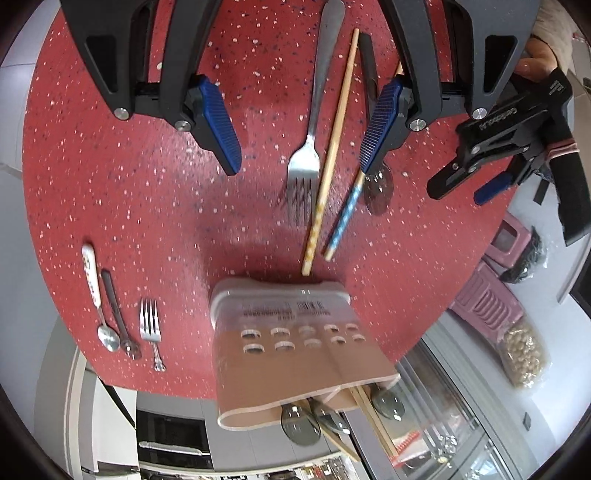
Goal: Organize utensils
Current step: 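Move both open tools back toward the remaining utensils on the table, then grasp the steel fork with the right tool while the left tool grasps a clear dark-handled spoon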
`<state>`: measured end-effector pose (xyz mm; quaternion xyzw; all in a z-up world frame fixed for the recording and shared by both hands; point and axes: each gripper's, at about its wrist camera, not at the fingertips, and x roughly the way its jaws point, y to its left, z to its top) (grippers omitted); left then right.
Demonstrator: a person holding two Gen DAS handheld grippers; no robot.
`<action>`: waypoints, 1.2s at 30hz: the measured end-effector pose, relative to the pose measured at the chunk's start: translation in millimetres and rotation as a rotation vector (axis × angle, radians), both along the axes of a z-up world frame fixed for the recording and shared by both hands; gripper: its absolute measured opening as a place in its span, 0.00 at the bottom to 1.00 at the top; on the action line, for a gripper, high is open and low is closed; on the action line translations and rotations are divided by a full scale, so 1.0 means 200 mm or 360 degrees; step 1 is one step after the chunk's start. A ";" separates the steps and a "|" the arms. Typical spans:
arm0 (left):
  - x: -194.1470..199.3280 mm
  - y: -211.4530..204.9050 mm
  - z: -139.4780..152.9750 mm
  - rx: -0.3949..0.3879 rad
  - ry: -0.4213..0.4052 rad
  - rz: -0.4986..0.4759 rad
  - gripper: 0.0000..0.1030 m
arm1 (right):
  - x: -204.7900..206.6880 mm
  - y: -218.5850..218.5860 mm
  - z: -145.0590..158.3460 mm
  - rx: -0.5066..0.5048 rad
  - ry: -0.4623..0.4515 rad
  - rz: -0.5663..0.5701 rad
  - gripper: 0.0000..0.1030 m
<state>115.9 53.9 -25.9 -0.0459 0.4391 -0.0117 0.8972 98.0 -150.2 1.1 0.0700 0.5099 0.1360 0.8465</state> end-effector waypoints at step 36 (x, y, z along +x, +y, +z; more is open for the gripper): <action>0.44 -0.21 -0.47 -0.0237 0.0192 -0.0161 1.00 | -0.01 0.20 -0.18 -0.0463 0.0155 0.0127 0.13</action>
